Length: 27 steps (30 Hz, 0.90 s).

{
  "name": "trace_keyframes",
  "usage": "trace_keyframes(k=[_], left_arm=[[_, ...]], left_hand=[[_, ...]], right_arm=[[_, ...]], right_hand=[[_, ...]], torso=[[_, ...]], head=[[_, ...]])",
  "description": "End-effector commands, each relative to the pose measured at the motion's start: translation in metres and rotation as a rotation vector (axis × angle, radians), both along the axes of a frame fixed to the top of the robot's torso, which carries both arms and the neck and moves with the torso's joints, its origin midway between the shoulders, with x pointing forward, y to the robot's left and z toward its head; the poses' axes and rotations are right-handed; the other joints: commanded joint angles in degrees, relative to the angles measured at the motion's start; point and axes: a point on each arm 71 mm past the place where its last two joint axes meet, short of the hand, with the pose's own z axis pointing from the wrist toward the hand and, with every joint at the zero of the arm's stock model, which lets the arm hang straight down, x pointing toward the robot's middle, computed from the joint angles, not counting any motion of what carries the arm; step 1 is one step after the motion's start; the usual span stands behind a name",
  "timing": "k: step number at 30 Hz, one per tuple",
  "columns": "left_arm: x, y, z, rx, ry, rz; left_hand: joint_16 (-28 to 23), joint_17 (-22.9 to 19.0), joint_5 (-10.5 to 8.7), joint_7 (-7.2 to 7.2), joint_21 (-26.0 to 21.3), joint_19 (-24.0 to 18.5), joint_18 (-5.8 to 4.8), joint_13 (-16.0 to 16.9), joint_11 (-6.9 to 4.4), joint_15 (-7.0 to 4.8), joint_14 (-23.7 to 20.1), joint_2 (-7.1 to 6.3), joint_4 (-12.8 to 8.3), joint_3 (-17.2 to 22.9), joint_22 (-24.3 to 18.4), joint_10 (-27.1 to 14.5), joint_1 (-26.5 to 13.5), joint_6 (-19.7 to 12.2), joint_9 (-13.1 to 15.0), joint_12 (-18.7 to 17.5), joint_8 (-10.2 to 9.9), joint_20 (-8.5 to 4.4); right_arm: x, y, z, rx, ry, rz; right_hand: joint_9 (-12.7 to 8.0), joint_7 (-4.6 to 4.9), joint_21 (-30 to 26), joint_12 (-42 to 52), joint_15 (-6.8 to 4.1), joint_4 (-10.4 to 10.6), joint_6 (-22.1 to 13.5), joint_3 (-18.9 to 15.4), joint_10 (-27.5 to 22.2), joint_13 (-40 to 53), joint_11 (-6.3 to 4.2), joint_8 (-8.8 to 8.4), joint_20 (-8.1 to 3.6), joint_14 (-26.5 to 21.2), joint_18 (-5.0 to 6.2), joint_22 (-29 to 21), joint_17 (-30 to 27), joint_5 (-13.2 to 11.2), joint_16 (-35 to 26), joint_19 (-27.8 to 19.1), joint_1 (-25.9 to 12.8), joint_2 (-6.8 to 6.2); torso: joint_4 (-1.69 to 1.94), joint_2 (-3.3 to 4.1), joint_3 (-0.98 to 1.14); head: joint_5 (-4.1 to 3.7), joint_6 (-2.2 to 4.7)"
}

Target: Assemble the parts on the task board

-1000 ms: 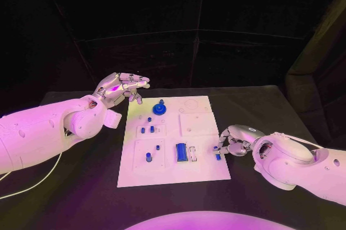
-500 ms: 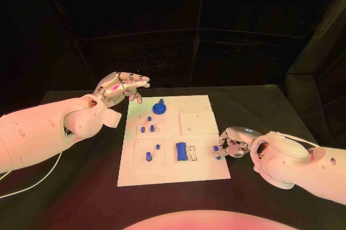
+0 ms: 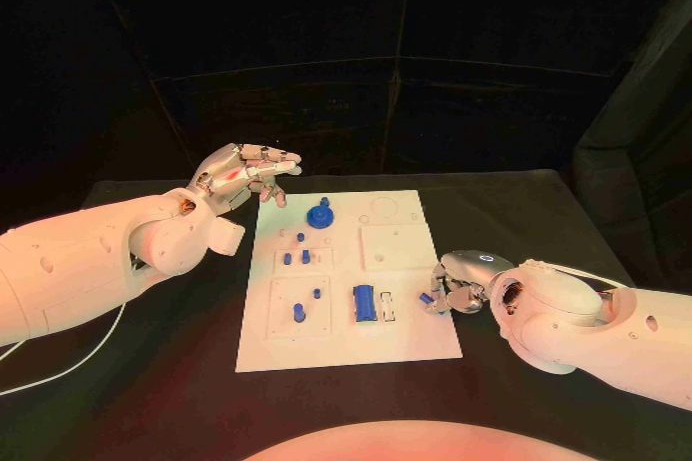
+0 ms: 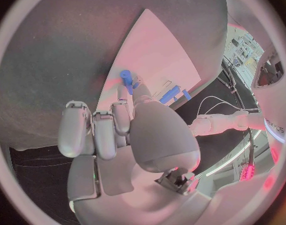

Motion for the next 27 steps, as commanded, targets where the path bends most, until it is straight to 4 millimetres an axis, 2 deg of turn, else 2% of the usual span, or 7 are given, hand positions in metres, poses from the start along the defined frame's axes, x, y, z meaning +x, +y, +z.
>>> trace_keyframes(k=[1, 5, 9, 16, 20, 23, 27], left_arm=[[0.0, -0.001, 0.001, -0.005, -0.006, -0.016], [0.0, -0.001, 0.001, -0.004, -0.005, -0.015], [0.0, -0.001, 0.001, -0.004, -0.005, -0.014], [-0.001, -0.002, 0.0, -0.003, -0.004, -0.015], [-0.001, -0.001, 0.0, -0.003, -0.004, -0.014], [-0.001, -0.001, 0.0, -0.003, -0.004, -0.014], [-0.001, -0.001, 0.0, -0.003, -0.004, -0.014]], left_hand=[[-0.3, -0.1, 0.23, 0.01, -0.2, -0.1, 0.78, 0.1, -0.15, 0.07, -0.3, 0.57, 0.0, -0.4, -0.1, -0.3, 0.1, 0.1, 0.1, 0.3, -0.1, 0.39], [-0.3, -0.1, 0.23, 0.01, -0.2, -0.1, 0.78, 0.1, -0.15, 0.07, -0.3, 0.57, 0.0, -0.4, -0.1, -0.3, 0.1, 0.1, 0.1, 0.3, -0.1, 0.39], [-0.3, -0.1, 0.23, -0.06, -0.3, -0.1, 0.8, 0.1, -0.22, 0.01, -0.3, 0.65, 0.0, -0.5, -0.1, -0.2, 0.1, 0.3, 0.1, 0.3, 0.0, 0.36], [-0.3, -0.1, 0.23, -0.06, -0.3, -0.1, 0.8, 0.1, -0.22, 0.01, -0.3, 0.65, 0.0, -0.5, -0.1, -0.2, 0.1, 0.3, 0.1, 0.3, 0.0, 0.36], [-0.3, -0.1, 0.23, -0.06, -0.3, -0.1, 0.8, 0.1, -0.22, 0.01, -0.3, 0.65, 0.0, -0.5, -0.1, -0.2, 0.1, 0.3, 0.1, 0.3, 0.0, 0.36], [-0.3, -0.1, 0.23, -0.06, -0.3, -0.1, 0.8, 0.1, -0.22, 0.01, -0.3, 0.65, 0.0, -0.5, -0.1, -0.2, 0.1, 0.3, 0.1, 0.3, 0.0, 0.36], [-0.3, -0.1, 0.23, -0.06, -0.3, -0.1, 0.8, 0.1, -0.22, 0.01, -0.3, 0.65, 0.0, -0.5, -0.1, -0.2, 0.1, 0.3, 0.1, 0.3, 0.0, 0.36]], right_arm=[[-0.002, -0.003, -0.008, -0.092, 0.015, 0.009], [-0.003, -0.002, -0.008, -0.086, 0.022, 0.003], [-0.004, -0.001, -0.007, -0.066, 0.026, -0.009], [-0.005, 0.001, -0.005, -0.044, 0.02, -0.026], [-0.006, 0.002, -0.002, -0.001, 0.011, -0.049], [-0.008, 0.003, 0.001, 0.05, -0.007, -0.067], [-0.012, 0.005, 0.009, 0.137, -0.037, -0.091]], right_hand=[[-0.8, 0.16, -0.3, 0.1, -0.39, -0.3, 0.4, 0.6, 0.0, 0.1, -0.37, -0.13, -0.35, 4.0, -0.93, 0.1, 5.0, -0.6, -0.2, 0.0, 2.7, 2.18], [-1.0, 0.33, -0.3, 0.1, -0.26, 0.1, 0.4, 1.0, 0.0, 0.1, -0.21, -0.64, -0.26, 4.0, -0.92, 0.0, 5.0, -1.7, -0.2, 0.0, 1.3, 2.05], [-1.3, 0.47, -0.4, -0.1, -0.15, 0.7, 0.2, 1.5, 0.0, 0.0, -0.08, -1.26, -0.15, 4.0, -0.91, 0.0, 5.0, -1.0, -0.2, 0.0, -0.2, 1.96], [-1.9, 0.55, -0.5, -0.3, -0.09, 1.0, 0.3, 3.4, -0.1, -0.1, -0.02, -2.49, -0.07, 4.0, -0.87, -0.1, 5.0, 3.0, -0.3, 0.0, -1.8, 1.23], [-2.1, 0.3, -0.3, -0.1, -0.3, 0.3, 1.2, 5.8, 0.0, 0.1, -0.26, -2.95, -0.27, 4.1, -0.91, 0.2, 5.3, 7.0, -0.1, 0.2, -1.6, 1.03], [-2.3, 0.22, -0.1, 0.1, -0.38, 0.3, 1.8, 7.8, 0.3, 0.4, -0.37, -3.44, -0.39, 4.2, -0.96, 0.5, 5.7, 9.5, 0.1, 0.3, -2.5, 0.24], [-2.5, 0.12, 0.0, 0.2, -0.47, 0.5, 2.3, 10.1, 0.5, 0.5, -0.41, -3.95, -0.46, 4.2, -1.01, 0.7, 6.0, 10.6, 0.3, 0.4, -3.7, -0.79]], torso=[[0.02, -0.06, -0.01], [0.03, -0.04, -0.01], [-0.02, -0.1, -0.04], [-0.01, -0.01, 0.0], [-0.11, -0.1, -0.02], [-0.14, -0.11, -0.08], [-0.1, -0.12, -0.11]], head=[[0.12, -0.15], [0.3, -0.04], [0.27, 0.01], [0.58, 0.03], [0.74, 0.0], [0.78, -0.02], [0.74, 0.06]])
